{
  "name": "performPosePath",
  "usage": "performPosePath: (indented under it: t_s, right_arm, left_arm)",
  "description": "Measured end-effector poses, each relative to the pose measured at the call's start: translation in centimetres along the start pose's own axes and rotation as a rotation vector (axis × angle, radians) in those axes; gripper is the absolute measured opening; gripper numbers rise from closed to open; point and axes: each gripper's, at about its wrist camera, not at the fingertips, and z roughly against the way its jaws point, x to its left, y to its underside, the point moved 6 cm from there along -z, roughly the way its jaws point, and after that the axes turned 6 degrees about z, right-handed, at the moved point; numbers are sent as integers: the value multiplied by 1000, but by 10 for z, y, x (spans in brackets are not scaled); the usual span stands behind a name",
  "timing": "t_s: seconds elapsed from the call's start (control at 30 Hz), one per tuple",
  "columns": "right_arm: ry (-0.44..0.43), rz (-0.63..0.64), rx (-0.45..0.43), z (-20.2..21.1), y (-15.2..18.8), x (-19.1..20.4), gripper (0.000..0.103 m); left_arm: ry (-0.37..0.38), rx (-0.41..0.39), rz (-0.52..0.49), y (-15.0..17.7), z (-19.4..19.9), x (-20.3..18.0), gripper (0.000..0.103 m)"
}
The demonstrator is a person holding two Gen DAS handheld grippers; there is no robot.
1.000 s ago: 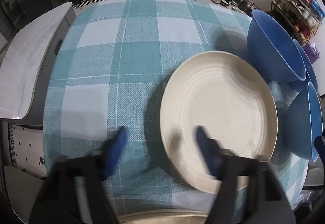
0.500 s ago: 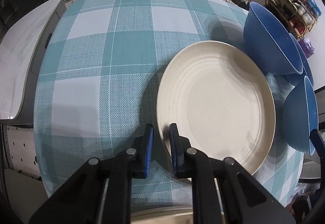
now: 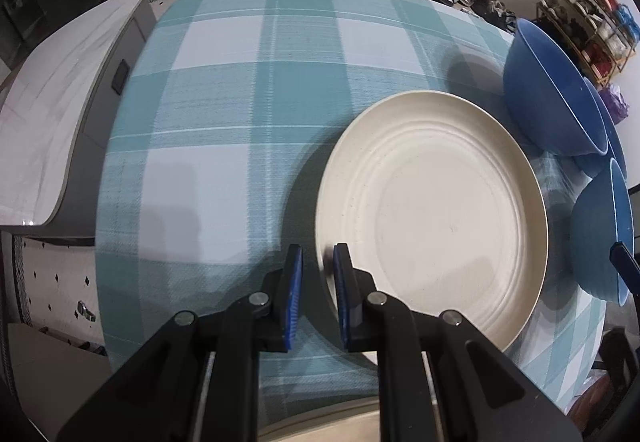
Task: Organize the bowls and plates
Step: 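Lift the beige plate upright with the left tool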
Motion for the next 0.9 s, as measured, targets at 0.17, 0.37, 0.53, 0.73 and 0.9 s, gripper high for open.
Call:
performPosePath:
  t_s: [0.17,0.37,0.53,0.73,0.9]
  right_arm:
    - [-61,27,46,-8,-13,12,102]
    - [-99,69,50,-11,-43,30,102]
    - [-72,100,91,-28,-49,40,102]
    - [-65,28,166,-59,-37,27,102]
    - [-94,-4,189,-62,-36,26,100]
  left_arm:
    - [-6,-10,33,0,5,17,13]
    - [-18,-24,54,2,11,33,13]
    - [-24,-31,75,6,16,45,13]
    - [-26,-31,86,10,19,53,14]
    - [-21,-34,84,12,23,55,14]
